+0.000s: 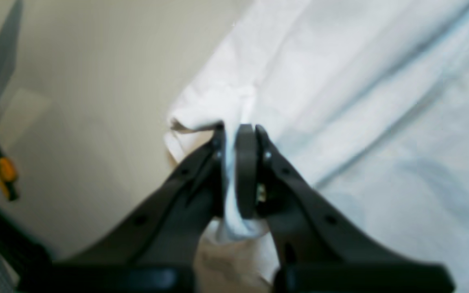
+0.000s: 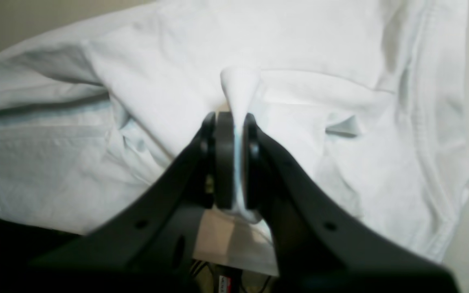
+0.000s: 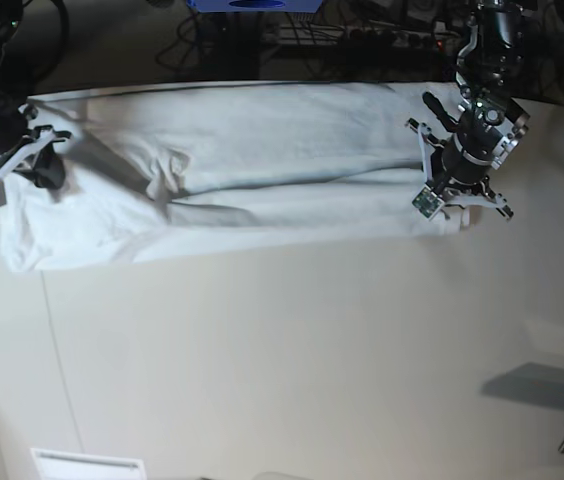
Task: Fold the T-shirt properly
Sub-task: 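Lay the hem down near the collar with both grippers, then open both grippers and press the folded shirt flat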
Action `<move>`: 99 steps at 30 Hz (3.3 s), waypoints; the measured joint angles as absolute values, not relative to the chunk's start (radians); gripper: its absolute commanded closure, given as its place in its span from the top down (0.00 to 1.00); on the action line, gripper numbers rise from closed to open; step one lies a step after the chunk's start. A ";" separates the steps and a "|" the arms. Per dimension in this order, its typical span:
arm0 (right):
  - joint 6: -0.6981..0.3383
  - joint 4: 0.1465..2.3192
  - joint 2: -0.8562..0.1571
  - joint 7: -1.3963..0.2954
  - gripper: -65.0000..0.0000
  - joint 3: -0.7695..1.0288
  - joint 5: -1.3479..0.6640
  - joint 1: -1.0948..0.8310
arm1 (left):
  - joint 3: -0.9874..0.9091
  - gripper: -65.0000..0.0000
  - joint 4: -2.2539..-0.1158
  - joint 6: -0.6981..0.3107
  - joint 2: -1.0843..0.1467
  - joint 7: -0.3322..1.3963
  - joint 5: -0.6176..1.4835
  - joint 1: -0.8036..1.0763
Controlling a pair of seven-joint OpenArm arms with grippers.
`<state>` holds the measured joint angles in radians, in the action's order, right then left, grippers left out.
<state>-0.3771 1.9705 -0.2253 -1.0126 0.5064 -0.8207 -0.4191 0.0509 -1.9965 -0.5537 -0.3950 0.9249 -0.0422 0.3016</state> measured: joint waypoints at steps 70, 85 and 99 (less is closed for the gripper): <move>-0.294 1.966 0.017 -0.694 0.53 0.421 0.130 -0.329 | 0.126 0.38 -2.008 -0.608 -0.417 0.810 0.121 0.389; -0.374 1.966 0.017 -0.693 0.52 0.418 0.131 -0.332 | -0.007 0.00 -2.005 -0.636 -0.255 0.694 0.110 0.483; -0.501 1.966 0.020 -0.689 0.52 0.420 0.131 -0.329 | -0.321 0.00 -1.979 -0.584 -0.250 0.686 0.130 0.538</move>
